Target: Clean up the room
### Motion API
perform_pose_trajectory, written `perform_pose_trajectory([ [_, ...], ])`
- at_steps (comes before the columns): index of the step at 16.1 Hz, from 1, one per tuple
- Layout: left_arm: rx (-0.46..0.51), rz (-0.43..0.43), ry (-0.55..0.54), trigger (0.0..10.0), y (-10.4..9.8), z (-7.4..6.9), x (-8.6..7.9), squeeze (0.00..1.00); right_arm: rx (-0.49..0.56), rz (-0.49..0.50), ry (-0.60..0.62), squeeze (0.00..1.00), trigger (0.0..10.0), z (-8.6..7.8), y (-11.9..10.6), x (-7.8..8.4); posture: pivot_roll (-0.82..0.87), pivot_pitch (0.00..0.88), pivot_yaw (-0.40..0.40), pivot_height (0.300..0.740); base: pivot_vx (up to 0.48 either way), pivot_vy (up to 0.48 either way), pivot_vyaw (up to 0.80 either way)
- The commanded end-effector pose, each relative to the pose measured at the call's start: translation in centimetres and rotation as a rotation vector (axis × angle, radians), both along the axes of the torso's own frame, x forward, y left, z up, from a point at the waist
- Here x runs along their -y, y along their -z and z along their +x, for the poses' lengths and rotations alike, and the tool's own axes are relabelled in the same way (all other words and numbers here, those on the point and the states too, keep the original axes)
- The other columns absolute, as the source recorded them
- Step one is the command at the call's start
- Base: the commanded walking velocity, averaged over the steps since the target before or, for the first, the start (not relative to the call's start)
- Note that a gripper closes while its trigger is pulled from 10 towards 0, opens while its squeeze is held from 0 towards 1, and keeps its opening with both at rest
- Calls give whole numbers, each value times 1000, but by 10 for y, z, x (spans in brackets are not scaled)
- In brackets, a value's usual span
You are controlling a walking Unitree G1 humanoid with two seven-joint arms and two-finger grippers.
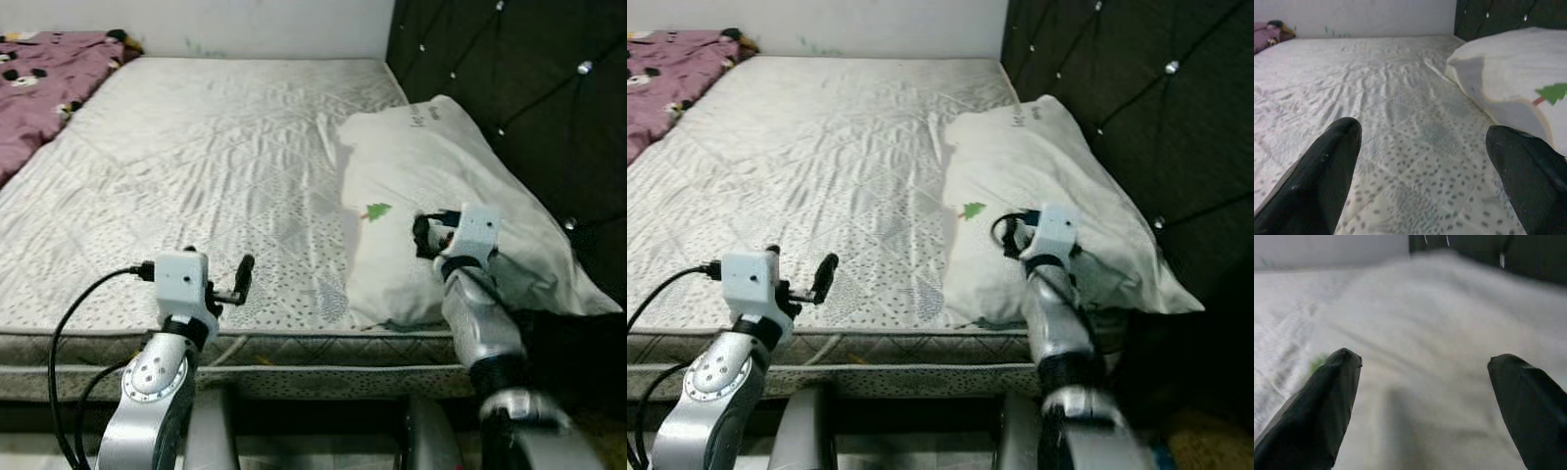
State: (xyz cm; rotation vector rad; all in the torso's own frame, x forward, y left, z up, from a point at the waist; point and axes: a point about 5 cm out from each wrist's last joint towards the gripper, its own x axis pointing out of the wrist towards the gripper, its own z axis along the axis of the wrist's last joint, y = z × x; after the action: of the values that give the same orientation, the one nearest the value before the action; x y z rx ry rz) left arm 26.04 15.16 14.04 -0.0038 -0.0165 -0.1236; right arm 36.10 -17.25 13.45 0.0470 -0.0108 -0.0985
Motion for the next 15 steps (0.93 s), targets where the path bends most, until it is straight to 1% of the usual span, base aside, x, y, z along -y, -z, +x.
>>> perform_pose_trajectory([
  [1,26,-1,-24,10000,-5,1,-3,0,90,-14,-63,0,10000,-7,-17,-12,40,12,-6,521,0,0,0],
  [2,32,-4,-37,10000,-5,1,-4,0,120,-14,-93,0,10000,-16,-19,-17,35,9,-6,521,0,0,0],
  [3,37,-12,-48,10000,-6,2,-4,0,145,-12,-131,0,10000,-28,-20,-23,30,3,-5,521,0,0,0],
  [4,41,-17,-54,10000,-6,3,-3,0,152,-7,-163,0,10000,-37,-18,-26,25,0,-5,521,0,0,0],
  [5,48,-23,-58,10000,-6,5,-2,0,149,-10,-183,0,10000,-43,-15,-28,18,0,-2,521,0,0,0],
  [6,54,-27,-54,10000,-6,7,0,0,159,-5,-202,0,10000,-46,-14,-31,11,0,2,521,0,0,0],
  [7,71,-27,-40,10000,-8,11,3,0,190,2,-209,0,10000,-43,-22,-34,3,0,5,526,0,0,0],
  [8,78,-26,-35,10000,-9,12,4,0,195,4,-209,0,10000,-41,-24,-34,1,0,5,531,0,0,0],
  [9,91,-30,-34,10000,-11,17,4,0,221,10,-213,0,10000,-35,-34,-36,-5,0,6,546,0,0,0],
  [12,105,-36,-27,10000,-13,23,7,0,228,16,-218,0,10000,-32,-42,-37,-22,0,10,571,0,0,0],
  [15,118,-47,-17,10000,-14,30,12,0,214,18,-216,0,10000,-33,-41,-37,-34,0,16,595,0,0,0],
])
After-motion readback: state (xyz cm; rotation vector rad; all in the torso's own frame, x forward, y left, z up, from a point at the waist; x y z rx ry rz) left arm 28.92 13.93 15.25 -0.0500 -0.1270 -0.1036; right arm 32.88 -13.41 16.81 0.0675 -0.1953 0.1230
